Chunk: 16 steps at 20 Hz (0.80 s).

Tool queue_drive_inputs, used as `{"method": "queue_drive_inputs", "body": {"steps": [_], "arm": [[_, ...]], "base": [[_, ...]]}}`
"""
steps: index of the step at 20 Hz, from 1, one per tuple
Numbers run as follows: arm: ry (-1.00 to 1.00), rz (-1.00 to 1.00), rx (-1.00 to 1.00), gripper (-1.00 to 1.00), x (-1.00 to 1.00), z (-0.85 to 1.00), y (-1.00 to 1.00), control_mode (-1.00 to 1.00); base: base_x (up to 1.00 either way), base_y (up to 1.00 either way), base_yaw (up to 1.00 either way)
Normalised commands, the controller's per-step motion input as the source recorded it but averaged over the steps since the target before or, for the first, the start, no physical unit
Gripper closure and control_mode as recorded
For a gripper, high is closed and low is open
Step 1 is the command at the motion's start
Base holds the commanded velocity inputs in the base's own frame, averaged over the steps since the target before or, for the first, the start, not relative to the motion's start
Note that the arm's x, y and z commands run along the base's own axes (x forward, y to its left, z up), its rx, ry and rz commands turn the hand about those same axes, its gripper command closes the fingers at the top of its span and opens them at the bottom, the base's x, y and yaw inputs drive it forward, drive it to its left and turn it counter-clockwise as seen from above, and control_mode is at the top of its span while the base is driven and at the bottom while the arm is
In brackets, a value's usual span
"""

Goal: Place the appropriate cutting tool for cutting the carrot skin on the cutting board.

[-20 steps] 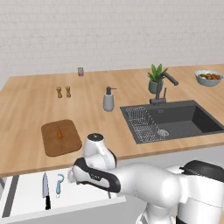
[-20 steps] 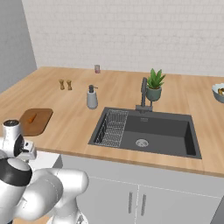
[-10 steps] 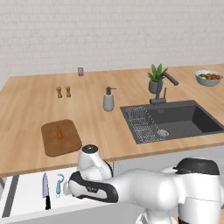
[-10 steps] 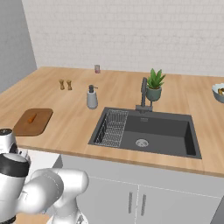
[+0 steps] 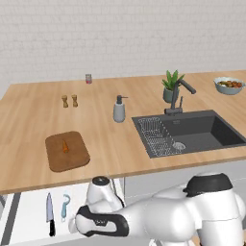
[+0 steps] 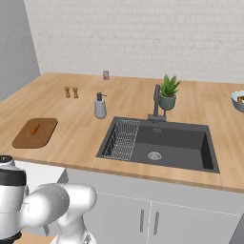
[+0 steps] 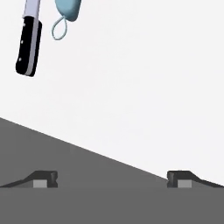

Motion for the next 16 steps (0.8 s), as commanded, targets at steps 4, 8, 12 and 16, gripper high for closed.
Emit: {"method": "queue_drive_inputs", "body": {"steps": [4, 8, 12, 16], "arm": [[0.07, 0.00, 0.10, -1.00, -0.69, -0.03, 0.09, -1.00], [0.01, 0.00, 0.05, -1.00, -0.98, 0.00, 0.21, -1.00], [0.00, -0.01, 0.00, -1.00, -1.00, 0.08, 0.20, -1.00], [-0.04, 0.00, -0.03, -1.00, -0.71, 0.42, 0.12, -1.00]], "base": [[0.00, 0.00, 0.00], [0.00, 0.00, 0.00], [0.00, 0.00, 0.00], [0.00, 0.00, 0.00]]}}
